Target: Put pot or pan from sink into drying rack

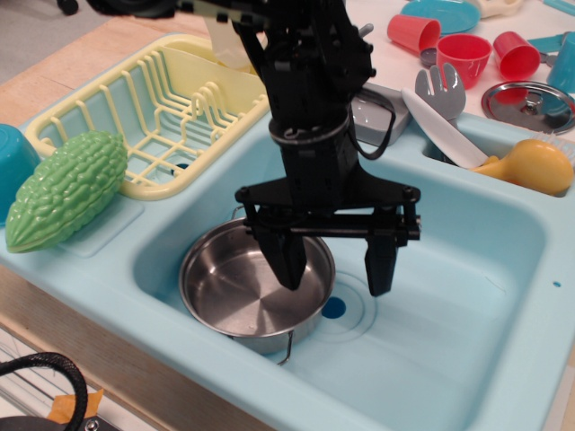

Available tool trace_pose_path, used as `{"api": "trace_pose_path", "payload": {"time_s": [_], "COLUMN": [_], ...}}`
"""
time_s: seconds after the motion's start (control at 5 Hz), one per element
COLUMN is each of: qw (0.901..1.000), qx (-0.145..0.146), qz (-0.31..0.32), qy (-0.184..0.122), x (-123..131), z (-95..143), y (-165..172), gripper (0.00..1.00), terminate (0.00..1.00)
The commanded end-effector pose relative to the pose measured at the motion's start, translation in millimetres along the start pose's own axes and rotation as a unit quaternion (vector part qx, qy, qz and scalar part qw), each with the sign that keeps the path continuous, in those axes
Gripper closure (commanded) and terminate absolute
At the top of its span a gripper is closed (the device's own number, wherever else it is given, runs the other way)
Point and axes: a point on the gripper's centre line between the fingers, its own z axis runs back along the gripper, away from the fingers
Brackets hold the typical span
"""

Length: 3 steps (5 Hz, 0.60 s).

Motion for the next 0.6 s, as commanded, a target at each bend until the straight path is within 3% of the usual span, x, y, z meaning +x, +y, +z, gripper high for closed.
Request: {"api": "trace_pose_path", "payload": {"time_s": [0.0,0.2,0.4], "qw": [0.9997,0.9995,0.9994], "qx": [-0.015,-0.023,-0.026], "qz": [0.014,0.017,0.016], "qy": [-0.016,-0.012,-0.017], "x": [-0.5,-1.2,-3.4], "z": [-9.5,-16.9,-18.6], "y": [7.1,11.8,12.6], "gripper": [0.0,1.0,1.0], "terminate": [0.0,0.0,0.0]}}
